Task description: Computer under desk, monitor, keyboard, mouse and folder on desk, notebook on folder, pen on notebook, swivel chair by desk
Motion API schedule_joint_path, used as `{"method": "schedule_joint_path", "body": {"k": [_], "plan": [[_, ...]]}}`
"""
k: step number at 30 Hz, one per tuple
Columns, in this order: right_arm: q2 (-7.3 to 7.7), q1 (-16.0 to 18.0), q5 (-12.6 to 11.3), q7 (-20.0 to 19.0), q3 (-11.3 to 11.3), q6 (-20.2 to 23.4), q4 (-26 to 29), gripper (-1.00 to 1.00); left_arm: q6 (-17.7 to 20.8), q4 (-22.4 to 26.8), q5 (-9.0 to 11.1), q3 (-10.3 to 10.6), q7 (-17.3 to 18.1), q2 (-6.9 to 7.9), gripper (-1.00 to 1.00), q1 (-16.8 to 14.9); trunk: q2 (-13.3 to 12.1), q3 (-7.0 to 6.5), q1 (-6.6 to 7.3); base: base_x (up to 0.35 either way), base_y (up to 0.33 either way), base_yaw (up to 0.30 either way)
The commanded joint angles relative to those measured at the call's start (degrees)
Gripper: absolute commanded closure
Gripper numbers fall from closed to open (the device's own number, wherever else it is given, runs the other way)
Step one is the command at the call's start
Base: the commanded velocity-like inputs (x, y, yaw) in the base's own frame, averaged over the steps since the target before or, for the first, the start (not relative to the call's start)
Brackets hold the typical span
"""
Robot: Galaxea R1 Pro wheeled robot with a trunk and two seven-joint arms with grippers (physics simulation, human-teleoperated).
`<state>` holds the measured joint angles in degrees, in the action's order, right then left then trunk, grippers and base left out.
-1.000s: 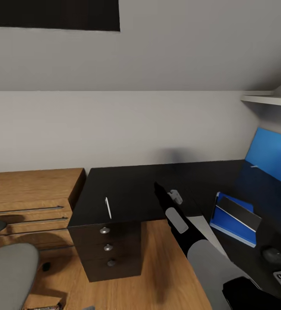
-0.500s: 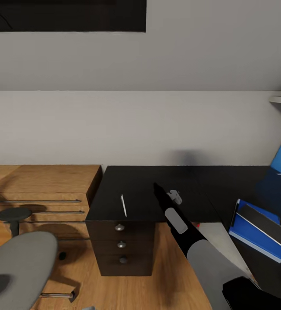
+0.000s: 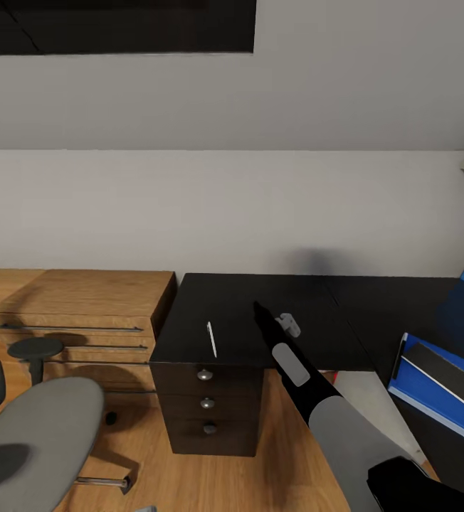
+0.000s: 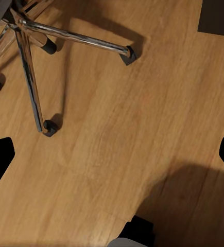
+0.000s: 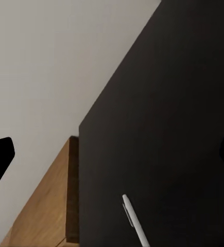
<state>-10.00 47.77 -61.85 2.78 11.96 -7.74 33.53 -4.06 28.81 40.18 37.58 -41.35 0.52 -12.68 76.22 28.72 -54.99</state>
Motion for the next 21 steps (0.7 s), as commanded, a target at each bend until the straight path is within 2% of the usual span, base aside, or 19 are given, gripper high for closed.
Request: {"method": "schedule_joint_path", "body": {"k": [1, 4, 7, 11, 14, 15, 16, 17, 18, 19, 21], "plan": [[0.00, 0.0, -0.4, 0.3, 0.2, -0.4, 0.0, -1.00, -0.4, 0.0, 0.6, 0.5, -0.3, 0.06, -1.00, -0.1, 0.0, 0.06, 0.00, 0.000, 0.000, 0.004], [0.00, 0.0, 0.9, 0.3, 0.3, -2.0, 0.2, -1.00, -0.4, 0.0, 0.6, 0.5, -0.3, 0.04, -1.00, -0.1, 0.0, 0.06, 0.00, 0.000, 0.000, 0.001], [0.00, 0.0, 3.2, 0.4, 0.5, -4.5, 0.2, -1.00, -0.4, 0.0, 0.6, 0.5, -0.3, 0.05, -1.00, -0.1, 0.0, 0.06, 0.00, 0.000, 0.000, 0.000], [0.00, 0.0, 8.3, 1.1, 0.6, -7.5, 0.1, -1.00, -0.4, 0.0, 0.6, 0.5, -0.3, 0.02, -1.00, -0.1, 0.0, 0.06, 0.00, 0.000, 0.000, 0.000], [0.00, 0.0, 13.0, 3.2, 0.7, -8.5, 0.0, -1.00, -0.4, 0.0, 0.6, 0.5, -0.3, 0.05, -1.00, -0.1, 0.0, 0.06, 0.00, 0.000, 0.000, 0.000], [0.00, 0.0, 16.4, 5.6, 0.8, -8.8, 0.0, -1.00, -0.4, 0.0, 0.6, 0.5, -0.3, 0.03, -1.00, -0.1, 0.0, 0.06, 0.00, 0.000, 0.000, 0.000], [0.00, 0.0, 18.2, 7.0, 0.9, -8.8, 0.0, -1.00, -0.4, 0.0, 0.6, 0.5, -0.3, 0.03, -1.00, -0.1, 0.0, 0.06, 0.00, 0.000, 0.000, 0.000], [0.00, 0.0, 25.6, 13.1, 2.2, -6.5, 0.1, -1.00, -0.4, 0.0, 0.6, 0.5, -0.3, 0.02, -1.00, -0.1, 0.0, 0.06, 0.00, 0.000, 0.000, 0.000], [0.00, 0.0, 27.4, 14.7, 2.7, -5.2, 0.2, -1.00, -0.4, 0.0, 0.6, 0.5, -0.3, 0.01, -1.00, -0.1, 0.0, 0.06, 0.00, 0.000, 0.000, 0.000], [0.00, 0.1, 30.9, 17.8, 3.8, -1.6, 0.4, -1.00, -0.4, 0.0, 0.6, 0.5, -0.3, 0.01, -1.00, -0.1, 0.0, 0.06, 0.00, 0.000, 0.000, 0.000], [0.00, 0.1, 33.9, 20.6, 5.0, 2.7, 0.7, -1.00, -0.4, 0.0, 0.6, 0.5, -0.3, 0.01, -1.00, -0.1, 0.0, 0.06, 0.00, 0.000, 0.000, 0.000]]}}
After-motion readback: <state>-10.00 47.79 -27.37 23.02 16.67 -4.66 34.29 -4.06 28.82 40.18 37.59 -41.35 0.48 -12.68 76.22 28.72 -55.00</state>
